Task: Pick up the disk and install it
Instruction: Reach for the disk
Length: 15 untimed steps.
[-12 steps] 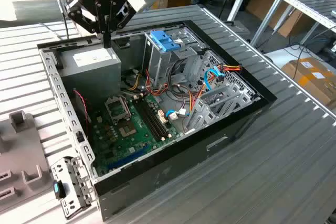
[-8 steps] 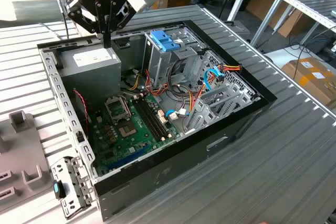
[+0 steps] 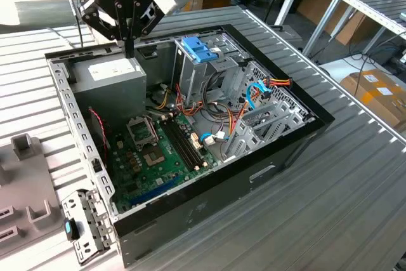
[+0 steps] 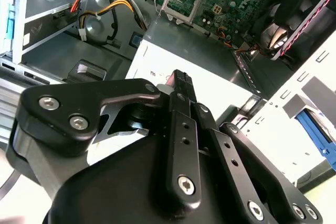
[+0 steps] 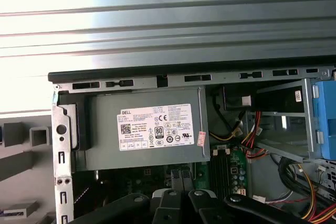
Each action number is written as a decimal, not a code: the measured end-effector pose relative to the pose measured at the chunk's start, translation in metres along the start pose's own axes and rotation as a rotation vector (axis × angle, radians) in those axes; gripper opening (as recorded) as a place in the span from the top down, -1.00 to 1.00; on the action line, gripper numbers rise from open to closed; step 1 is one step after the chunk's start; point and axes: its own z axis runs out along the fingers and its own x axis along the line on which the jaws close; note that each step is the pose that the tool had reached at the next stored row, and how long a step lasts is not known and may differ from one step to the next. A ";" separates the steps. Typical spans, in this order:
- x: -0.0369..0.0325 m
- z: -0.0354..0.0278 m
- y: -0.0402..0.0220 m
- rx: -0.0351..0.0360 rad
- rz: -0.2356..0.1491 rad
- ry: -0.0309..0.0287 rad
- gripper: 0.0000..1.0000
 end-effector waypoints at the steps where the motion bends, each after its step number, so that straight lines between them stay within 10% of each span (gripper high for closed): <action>1: 0.0005 0.0000 -0.0001 0.0001 0.000 0.0001 0.79; 15: 0.0299 -0.0008 -0.0023 0.0000 0.000 0.0000 0.79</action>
